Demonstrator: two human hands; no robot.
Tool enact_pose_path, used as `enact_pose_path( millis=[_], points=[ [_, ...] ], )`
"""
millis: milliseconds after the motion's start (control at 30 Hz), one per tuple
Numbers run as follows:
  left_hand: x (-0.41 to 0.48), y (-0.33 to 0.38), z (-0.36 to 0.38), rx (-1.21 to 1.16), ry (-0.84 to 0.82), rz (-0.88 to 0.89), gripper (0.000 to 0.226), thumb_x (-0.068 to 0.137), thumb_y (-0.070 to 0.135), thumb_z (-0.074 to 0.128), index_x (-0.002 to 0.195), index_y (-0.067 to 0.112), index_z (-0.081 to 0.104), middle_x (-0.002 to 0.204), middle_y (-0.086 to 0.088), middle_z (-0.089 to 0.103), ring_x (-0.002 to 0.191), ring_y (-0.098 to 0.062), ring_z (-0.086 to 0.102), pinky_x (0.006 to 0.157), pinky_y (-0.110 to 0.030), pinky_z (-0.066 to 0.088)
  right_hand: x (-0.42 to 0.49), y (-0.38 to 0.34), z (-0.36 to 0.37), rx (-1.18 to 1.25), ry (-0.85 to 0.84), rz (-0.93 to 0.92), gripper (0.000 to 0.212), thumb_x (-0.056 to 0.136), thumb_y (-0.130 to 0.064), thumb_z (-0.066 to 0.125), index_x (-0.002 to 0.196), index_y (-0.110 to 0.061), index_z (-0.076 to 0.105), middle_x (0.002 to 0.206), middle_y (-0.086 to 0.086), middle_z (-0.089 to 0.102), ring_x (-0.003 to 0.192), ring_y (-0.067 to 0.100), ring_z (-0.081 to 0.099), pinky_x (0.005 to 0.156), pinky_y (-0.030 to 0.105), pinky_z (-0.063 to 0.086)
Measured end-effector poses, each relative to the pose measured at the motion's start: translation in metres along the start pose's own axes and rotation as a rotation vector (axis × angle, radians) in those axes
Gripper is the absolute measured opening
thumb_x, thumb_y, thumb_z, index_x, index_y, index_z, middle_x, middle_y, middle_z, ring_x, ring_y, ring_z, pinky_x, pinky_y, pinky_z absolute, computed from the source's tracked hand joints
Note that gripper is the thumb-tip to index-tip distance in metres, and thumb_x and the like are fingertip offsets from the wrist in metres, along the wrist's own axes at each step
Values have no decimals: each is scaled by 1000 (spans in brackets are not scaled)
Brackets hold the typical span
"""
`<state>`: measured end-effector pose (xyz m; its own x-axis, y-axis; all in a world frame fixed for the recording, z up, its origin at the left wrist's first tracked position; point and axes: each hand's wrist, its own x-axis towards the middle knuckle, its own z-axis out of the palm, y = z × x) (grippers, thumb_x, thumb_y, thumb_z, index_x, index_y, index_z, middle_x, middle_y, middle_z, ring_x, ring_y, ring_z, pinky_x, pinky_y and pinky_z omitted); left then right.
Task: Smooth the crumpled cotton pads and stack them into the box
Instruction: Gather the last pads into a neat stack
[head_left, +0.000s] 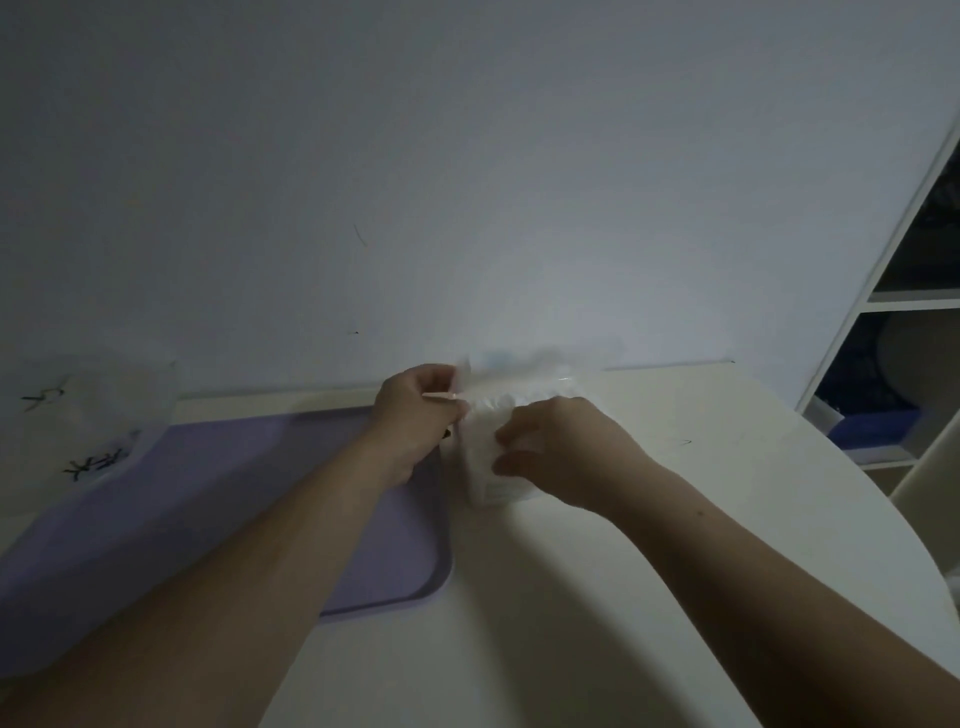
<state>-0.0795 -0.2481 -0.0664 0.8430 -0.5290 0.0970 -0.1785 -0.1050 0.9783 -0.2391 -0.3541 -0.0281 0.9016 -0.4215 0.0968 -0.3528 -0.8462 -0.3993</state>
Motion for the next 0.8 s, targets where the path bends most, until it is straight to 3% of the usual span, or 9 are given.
enact_pose_path(
  millis=[100, 200, 267, 300, 367, 467, 567, 667, 800],
  points=[
    [-5, -2, -5, 21, -15, 77, 29, 86, -3, 74, 100, 22, 78, 98, -4, 80, 87, -16, 75, 82, -37, 63, -15, 6, 11, -220, 259, -59, 33, 84, -60, 74, 95, -29, 77, 98, -9, 73, 94, 18, 68, 76, 30, 54],
    [-17, -3, -15, 81, -89, 96, 33, 89, -2, 72, 106, 26, 75, 109, 7, 76, 104, -5, 71, 81, -20, 58, -41, 16, 20, -235, 615, -208, 44, 77, -62, 79, 63, -23, 65, 64, -6, 65, 60, 19, 64, 49, 28, 45],
    [-23, -5, -20, 160, -111, 115, 37, 90, 1, 72, 114, 30, 72, 120, 13, 71, 114, 1, 65, 86, -18, 54, -46, 22, 15, -197, 802, -290, 39, 73, -57, 85, 70, -23, 65, 73, -5, 65, 65, 22, 62, 52, 31, 45],
    [-27, -7, -21, 211, -116, 118, 40, 91, 5, 72, 120, 32, 70, 124, 15, 67, 117, 2, 62, 88, -19, 53, -46, 24, 12, -199, 809, -293, 42, 71, -56, 87, 85, -22, 69, 88, -1, 67, 80, 24, 63, 61, 35, 50],
    [-37, -9, -18, 281, -111, 116, 46, 93, 15, 72, 134, 32, 62, 130, 14, 62, 120, 0, 60, 92, -20, 50, -37, 30, 9, -233, 690, -194, 77, 64, -62, 88, 126, -21, 66, 131, 11, 61, 121, 35, 56, 94, 48, 53],
    [-51, -14, -10, 230, -73, 97, 48, 95, 16, 67, 142, 26, 57, 136, 8, 62, 121, -6, 61, 100, -27, 50, -30, 29, 12, -148, 354, 4, 114, 60, -78, 80, 157, -41, 35, 170, 16, 16, 156, 44, 12, 124, 59, 22],
    [-63, -17, -4, 238, -101, 99, 46, 96, 20, 60, 141, 26, 58, 134, 9, 65, 115, -3, 64, 104, -31, 52, -26, 27, 19, -1, 188, 115, 101, 65, -78, 78, 154, -46, 41, 171, 9, 18, 155, 35, 15, 125, 48, 22],
    [-69, -19, -2, 225, -84, 88, 53, 88, 26, 53, 140, 36, 57, 129, 14, 68, 113, -3, 67, 102, -40, 55, -26, 27, 23, -23, 290, 108, 81, 65, -76, 79, 138, -47, 60, 156, 0, 47, 143, 30, 35, 114, 43, 36],
    [-69, -22, 5, 206, -93, 50, 54, 95, 23, 47, 145, 45, 50, 130, 17, 67, 113, -7, 66, 101, -43, 56, -23, 21, 27, -100, 294, 146, 76, 68, -85, 69, 136, -51, 59, 153, -4, 48, 140, 30, 38, 112, 49, 38]
  ],
)
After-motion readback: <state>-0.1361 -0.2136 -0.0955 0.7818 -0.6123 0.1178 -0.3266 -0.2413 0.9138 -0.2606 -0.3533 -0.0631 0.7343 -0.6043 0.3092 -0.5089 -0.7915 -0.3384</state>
